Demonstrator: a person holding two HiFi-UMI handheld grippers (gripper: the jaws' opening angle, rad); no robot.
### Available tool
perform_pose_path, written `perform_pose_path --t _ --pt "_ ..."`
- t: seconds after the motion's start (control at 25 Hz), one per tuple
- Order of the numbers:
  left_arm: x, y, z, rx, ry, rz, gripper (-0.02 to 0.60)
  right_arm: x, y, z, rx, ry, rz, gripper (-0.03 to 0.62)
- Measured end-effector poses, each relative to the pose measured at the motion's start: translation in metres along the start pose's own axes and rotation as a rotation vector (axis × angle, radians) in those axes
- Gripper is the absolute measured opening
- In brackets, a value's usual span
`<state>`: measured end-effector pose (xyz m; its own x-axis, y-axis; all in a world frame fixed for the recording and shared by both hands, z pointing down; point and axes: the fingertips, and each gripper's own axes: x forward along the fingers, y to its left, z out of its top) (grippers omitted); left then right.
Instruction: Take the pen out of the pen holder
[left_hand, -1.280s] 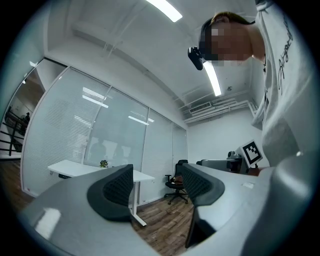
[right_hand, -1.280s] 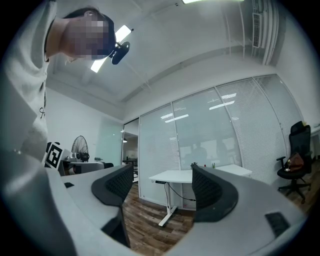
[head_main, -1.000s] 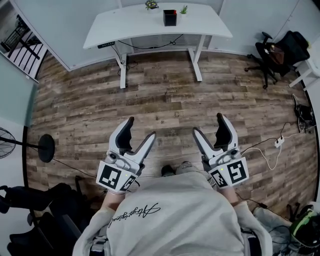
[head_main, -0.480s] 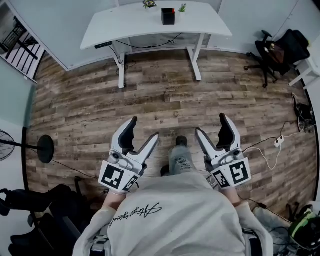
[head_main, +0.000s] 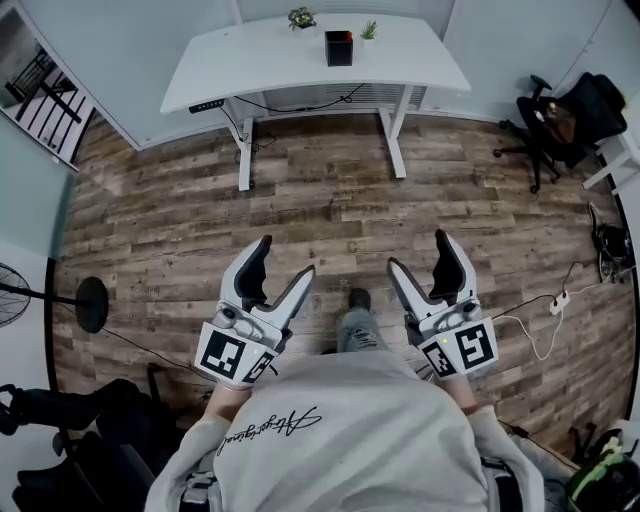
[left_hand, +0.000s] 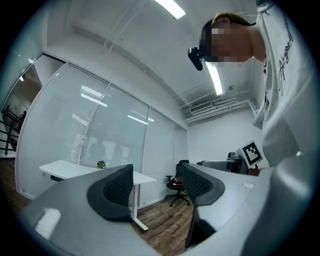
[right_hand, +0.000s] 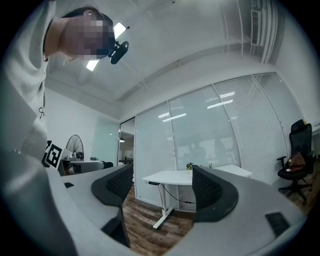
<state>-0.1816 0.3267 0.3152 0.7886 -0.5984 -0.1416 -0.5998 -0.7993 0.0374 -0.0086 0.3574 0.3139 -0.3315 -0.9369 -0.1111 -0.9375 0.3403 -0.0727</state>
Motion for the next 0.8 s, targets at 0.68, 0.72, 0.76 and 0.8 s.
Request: perform_pose_path --t 0.68,0.72,0.76,0.8 --pt "0.096 0.059 0.000 0.011 -0.010 0.035 0.296 0.094 -0.076 0.009 0.011 -0.012 0.043 0.354" --pt "0.102 0.062 0.000 0.012 -0.011 0.035 0.296 0.098 -0.080 0.010 0.011 -0.013 0.045 0.354" --pt "0.108 0.064 0.000 0.013 -0.011 0.035 0.296 0.102 -0.085 0.011 0.011 -0.014 0.047 0.354" --pt "0.114 0.065 0.000 0.013 -0.013 0.033 0.296 0.106 -0.090 0.011 0.012 -0.014 0.048 0.354"
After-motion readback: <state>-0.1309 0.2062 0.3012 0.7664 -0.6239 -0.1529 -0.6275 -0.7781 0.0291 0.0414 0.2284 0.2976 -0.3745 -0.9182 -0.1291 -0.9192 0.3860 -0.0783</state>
